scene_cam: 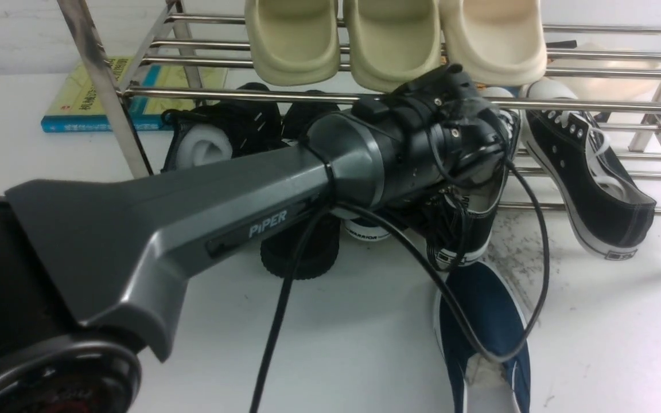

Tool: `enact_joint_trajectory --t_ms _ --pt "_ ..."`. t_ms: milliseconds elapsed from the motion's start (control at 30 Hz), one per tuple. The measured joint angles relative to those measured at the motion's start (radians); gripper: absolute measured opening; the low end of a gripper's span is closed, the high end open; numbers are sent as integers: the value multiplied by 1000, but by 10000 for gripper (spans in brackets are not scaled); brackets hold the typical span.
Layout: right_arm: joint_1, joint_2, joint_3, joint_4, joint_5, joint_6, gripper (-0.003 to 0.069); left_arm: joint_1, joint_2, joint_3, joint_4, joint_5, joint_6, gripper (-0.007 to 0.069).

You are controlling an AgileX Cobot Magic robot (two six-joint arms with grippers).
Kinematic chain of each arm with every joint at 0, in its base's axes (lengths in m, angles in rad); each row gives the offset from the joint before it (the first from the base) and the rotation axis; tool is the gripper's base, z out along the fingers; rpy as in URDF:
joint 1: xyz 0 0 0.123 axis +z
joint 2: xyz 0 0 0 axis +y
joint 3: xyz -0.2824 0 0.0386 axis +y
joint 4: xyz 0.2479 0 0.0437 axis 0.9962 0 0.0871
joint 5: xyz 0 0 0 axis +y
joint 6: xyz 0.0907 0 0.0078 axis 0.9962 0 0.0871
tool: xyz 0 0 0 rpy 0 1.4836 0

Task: Take the shoes off the shelf with your hand on the white table.
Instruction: 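Grasp a shoe standing on the lower shelf of the shoe rack with the left gripper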

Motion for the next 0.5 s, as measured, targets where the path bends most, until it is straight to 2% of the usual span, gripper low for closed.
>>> enact_joint_trajectory --t_ms 33,100,133,200,500 --pt "0 0 0 0 0 0 218 0 0 0 -3 3 0 212" --pt "0 0 0 0 0 0 218 0 4 -6 -22 14 0 134" --pt "0 0 0 0 0 0 218 0 4 -7 -25 14 0 134" --pt "0 0 0 0 0 0 220 0 10 -35 -62 46 0 71" --pt "0 0 0 1 0 0 228 1 4 -237 -131 244 -33 71"
